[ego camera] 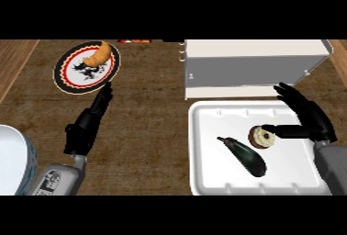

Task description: Pick the eggplant from the tray and place it in the tiered shelf

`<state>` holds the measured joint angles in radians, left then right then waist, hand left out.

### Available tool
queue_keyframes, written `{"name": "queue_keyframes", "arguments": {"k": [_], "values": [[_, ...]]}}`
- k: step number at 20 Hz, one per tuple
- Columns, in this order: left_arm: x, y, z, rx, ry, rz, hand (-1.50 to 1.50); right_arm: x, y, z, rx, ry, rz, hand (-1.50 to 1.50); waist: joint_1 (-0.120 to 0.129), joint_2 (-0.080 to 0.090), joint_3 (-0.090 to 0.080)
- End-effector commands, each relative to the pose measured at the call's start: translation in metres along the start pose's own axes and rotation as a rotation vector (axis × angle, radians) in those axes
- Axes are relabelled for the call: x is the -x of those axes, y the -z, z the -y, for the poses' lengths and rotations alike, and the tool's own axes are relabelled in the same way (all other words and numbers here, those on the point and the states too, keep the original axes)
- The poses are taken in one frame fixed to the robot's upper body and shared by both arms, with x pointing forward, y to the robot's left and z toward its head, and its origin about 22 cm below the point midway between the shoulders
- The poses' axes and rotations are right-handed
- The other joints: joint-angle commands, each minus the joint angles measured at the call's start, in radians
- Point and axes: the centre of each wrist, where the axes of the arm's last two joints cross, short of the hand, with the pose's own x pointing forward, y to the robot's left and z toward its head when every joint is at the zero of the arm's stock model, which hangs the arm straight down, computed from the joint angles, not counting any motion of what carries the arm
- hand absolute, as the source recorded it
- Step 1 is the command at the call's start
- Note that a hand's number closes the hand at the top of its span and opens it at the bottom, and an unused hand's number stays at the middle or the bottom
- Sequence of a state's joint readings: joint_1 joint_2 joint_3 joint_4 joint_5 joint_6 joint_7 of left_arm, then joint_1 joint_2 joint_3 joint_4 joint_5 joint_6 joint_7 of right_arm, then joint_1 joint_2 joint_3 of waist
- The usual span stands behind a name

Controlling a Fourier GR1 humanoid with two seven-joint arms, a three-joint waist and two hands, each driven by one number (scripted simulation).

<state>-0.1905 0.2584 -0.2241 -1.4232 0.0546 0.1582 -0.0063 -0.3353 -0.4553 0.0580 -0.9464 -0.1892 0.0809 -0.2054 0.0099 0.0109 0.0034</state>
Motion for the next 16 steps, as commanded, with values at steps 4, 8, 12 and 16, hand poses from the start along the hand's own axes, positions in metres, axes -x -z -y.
{"name": "queue_keyframes", "arguments": {"k": [4,8,12,16], "values": [[0.002,0.003,0.001,-0.016,-0.009,-0.021,0.0,-0.034,0.01,0.013,-0.356,-0.182,-0.02,-1.5,-0.01,-0.012,-0.004],[0.005,0.012,-0.001,0.002,-0.033,-0.014,0.0,-0.088,0.035,0.004,-0.401,-0.291,-0.025,-1.5,-0.01,-0.011,-0.005],[0.003,0.012,0.003,-0.005,-0.019,-0.007,0.0,-0.121,0.05,-0.016,-0.482,-0.423,-0.086,-1.5,-0.002,-0.01,-0.005],[0.004,0.008,0.014,0.004,-0.027,-0.022,0.0,-0.158,0.043,-0.03,-0.636,-0.658,-0.131,-1.5,-0.012,-0.016,-0.007]]}}
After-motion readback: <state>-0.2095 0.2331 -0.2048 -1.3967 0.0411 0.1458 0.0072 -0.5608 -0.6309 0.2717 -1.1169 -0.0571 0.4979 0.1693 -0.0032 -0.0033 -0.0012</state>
